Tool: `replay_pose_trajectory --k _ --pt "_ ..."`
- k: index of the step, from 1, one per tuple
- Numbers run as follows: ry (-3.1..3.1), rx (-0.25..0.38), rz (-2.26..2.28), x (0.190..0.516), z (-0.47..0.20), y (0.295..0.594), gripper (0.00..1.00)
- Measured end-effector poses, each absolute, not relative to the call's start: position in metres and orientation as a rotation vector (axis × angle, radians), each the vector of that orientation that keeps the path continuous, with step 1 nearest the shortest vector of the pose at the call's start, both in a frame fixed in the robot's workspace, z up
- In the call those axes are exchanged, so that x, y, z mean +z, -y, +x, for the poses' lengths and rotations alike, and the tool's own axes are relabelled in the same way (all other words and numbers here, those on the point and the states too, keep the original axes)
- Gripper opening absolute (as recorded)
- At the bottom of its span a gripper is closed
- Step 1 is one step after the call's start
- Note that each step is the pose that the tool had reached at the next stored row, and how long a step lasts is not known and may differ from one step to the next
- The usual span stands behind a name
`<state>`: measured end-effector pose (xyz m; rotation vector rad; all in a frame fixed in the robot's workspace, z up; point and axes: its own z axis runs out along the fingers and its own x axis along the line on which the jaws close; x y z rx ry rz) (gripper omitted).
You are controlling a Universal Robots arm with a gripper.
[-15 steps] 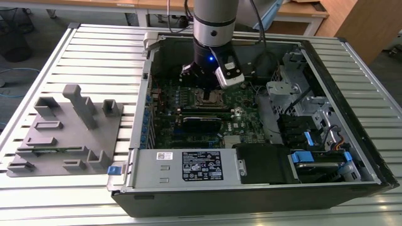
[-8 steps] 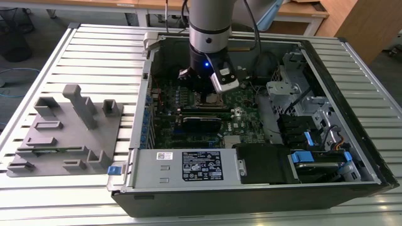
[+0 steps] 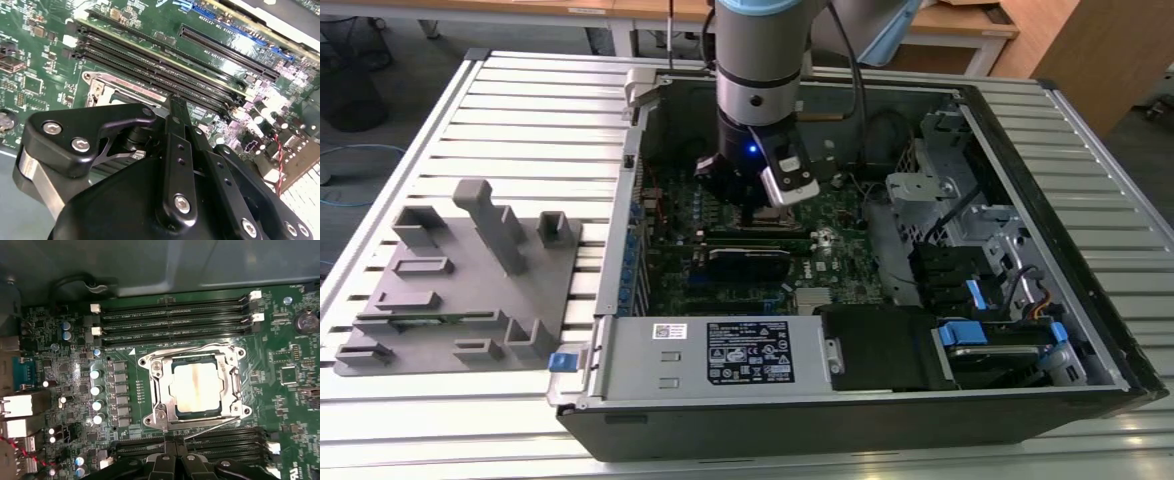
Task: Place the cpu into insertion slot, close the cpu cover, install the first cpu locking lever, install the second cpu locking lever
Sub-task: 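Install the second cpu locking lever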
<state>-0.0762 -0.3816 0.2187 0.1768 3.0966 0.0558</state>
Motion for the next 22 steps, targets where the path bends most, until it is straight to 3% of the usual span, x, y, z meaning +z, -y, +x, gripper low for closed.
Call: replay_pose_trajectory --k 12,22 --pt "-3.098 0.061 0.177 0.202 -0.081 0.382 0.10" --pt "-3.098 0.141 0.179 0.199 -0.084 0.382 0.10"
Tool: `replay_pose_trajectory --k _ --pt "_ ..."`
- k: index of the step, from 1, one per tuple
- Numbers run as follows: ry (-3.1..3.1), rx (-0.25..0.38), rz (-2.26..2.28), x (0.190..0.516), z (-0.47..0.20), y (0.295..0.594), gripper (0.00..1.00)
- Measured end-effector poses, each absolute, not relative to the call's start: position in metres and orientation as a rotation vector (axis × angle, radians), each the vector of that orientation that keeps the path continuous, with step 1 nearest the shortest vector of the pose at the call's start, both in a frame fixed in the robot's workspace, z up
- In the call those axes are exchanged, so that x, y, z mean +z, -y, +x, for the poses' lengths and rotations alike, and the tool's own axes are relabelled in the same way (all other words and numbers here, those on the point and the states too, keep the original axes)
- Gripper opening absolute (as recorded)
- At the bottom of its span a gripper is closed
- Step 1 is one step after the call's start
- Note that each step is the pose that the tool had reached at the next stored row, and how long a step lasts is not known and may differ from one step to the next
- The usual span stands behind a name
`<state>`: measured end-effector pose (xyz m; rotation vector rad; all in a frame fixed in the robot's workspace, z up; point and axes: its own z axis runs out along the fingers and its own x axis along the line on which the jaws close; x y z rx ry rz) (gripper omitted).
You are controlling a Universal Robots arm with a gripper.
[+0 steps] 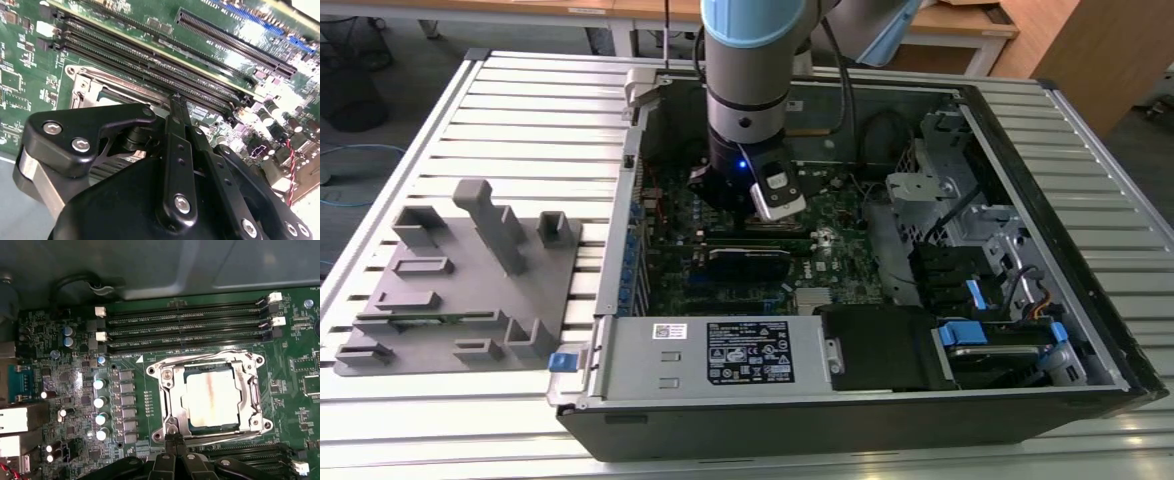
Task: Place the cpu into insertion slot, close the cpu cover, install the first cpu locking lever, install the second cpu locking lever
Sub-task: 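Install the second cpu locking lever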
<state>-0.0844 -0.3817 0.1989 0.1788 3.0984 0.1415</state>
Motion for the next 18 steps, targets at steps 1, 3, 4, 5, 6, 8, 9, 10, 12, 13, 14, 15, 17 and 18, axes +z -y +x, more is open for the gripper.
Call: replay_pose_trajectory --k 1,3,4,5,6,8,9,10,12,13,14,15,17,18 --pt "-3.098 0.145 0.179 0.1984 -0.0849 0.3817 0.10" --pt "-3.098 0.150 0.179 0.1972 -0.0859 0.3816 0.10" --pt "-3.098 0.149 0.179 0.1965 -0.0865 0.3817 0.10" --pt "-3.099 0.149 0.179 0.1957 -0.0872 0.3818 0.10" --pt "-3.099 0.148 0.179 0.1950 -0.0878 0.3819 0.10" --pt "-3.099 0.148 0.179 0.1935 -0.0887 0.3820 0.10" --pt "-3.099 0.148 0.179 0.1928 -0.0891 0.3819 0.10" --pt "-3.099 0.149 0.179 0.1923 -0.0895 0.3819 0.10" --pt "-3.099 0.149 0.179 0.1920 -0.0900 0.3817 0.10" --pt "-3.099 0.149 0.179 0.1921 -0.0901 0.3819 0.10" --pt "-3.099 0.149 0.179 0.1922 -0.0902 0.3819 0.10" --pt "-3.099 0.148 0.179 0.1925 -0.0901 0.3818 0.10" --pt "-3.099 0.150 0.179 0.1940 -0.0901 0.3816 0.10" --pt "-3.098 0.152 0.179 0.1948 -0.0900 0.3815 0.10"
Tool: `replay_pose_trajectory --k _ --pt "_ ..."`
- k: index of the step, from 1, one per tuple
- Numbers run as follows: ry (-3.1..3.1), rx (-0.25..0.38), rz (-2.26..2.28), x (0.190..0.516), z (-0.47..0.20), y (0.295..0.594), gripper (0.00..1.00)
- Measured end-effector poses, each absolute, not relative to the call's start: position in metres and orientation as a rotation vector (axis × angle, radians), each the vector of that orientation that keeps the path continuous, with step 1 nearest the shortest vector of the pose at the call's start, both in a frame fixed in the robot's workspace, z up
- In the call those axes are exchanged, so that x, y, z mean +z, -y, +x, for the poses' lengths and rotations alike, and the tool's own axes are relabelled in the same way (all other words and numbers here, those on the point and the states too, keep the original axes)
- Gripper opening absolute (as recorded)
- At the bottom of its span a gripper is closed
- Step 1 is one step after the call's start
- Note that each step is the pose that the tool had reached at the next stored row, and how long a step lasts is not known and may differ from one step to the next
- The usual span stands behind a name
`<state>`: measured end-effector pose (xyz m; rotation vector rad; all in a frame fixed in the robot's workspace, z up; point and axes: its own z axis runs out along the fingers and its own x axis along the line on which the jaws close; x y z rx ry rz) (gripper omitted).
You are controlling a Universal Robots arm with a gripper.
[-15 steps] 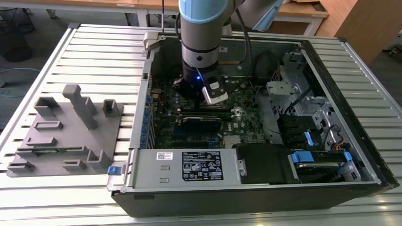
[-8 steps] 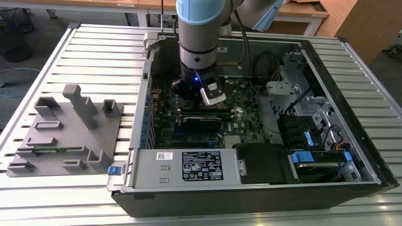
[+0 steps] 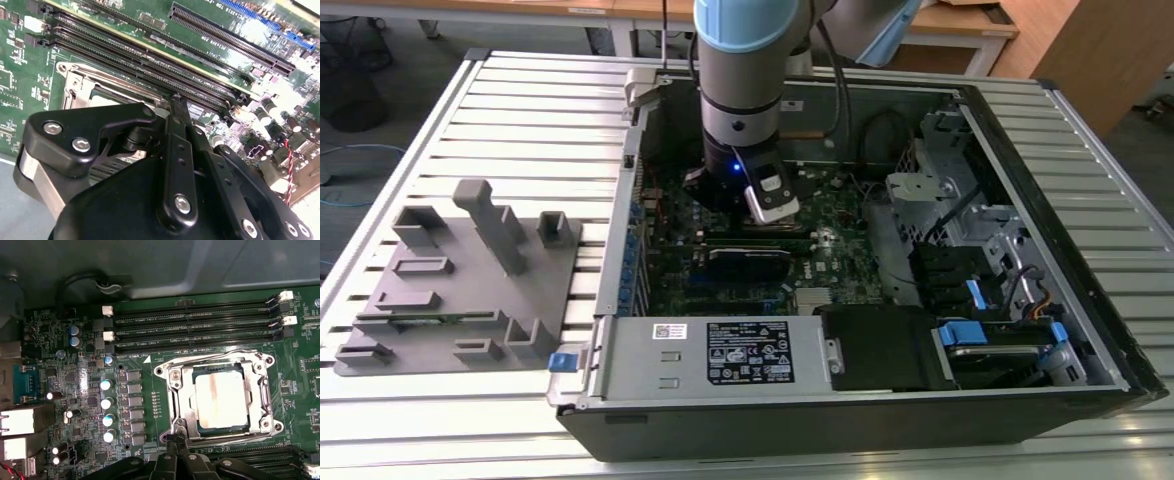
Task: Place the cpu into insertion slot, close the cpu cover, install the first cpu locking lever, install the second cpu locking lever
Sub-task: 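Install the second cpu locking lever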
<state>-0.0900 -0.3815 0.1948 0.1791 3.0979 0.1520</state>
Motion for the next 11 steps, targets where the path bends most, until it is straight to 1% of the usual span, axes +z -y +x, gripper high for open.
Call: replay_pose_trajectory --k 11 --pt "-3.098 0.156 0.179 0.1970 -0.0925 0.3827 0.10"
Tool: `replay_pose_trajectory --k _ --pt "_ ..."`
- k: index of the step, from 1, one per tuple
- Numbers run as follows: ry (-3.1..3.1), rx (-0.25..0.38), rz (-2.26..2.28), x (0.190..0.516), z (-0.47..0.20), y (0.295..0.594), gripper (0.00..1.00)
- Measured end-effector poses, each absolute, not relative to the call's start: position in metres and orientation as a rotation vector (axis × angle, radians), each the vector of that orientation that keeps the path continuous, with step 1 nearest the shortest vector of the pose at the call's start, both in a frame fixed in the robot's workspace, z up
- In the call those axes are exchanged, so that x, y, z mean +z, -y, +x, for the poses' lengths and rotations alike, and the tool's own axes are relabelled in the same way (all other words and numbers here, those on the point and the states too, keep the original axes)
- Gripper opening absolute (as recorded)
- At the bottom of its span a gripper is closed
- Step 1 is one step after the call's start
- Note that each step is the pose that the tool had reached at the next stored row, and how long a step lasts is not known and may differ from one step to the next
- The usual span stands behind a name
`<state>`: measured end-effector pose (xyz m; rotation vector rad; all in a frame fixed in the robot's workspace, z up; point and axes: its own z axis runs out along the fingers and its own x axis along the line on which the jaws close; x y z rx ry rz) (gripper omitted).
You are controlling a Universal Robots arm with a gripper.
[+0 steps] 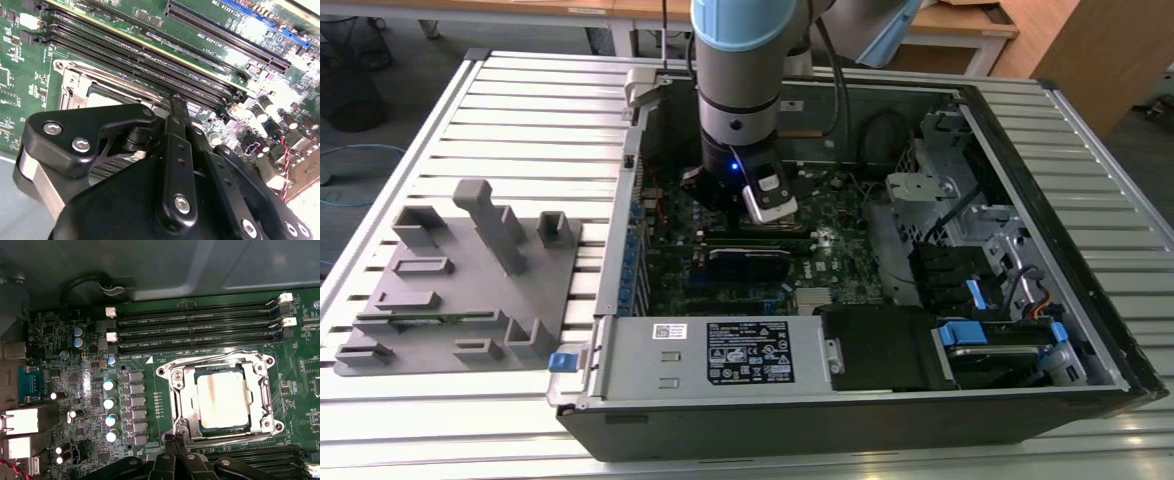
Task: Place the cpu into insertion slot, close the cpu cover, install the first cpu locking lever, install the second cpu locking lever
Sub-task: 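Install the second cpu locking lever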
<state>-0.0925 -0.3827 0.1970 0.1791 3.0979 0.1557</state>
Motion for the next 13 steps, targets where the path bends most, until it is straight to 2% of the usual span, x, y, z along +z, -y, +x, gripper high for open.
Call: replay_pose_trajectory --k 13 --pt "-3.098 0.162 0.179 0.1950 -0.0965 0.3886 0.10"
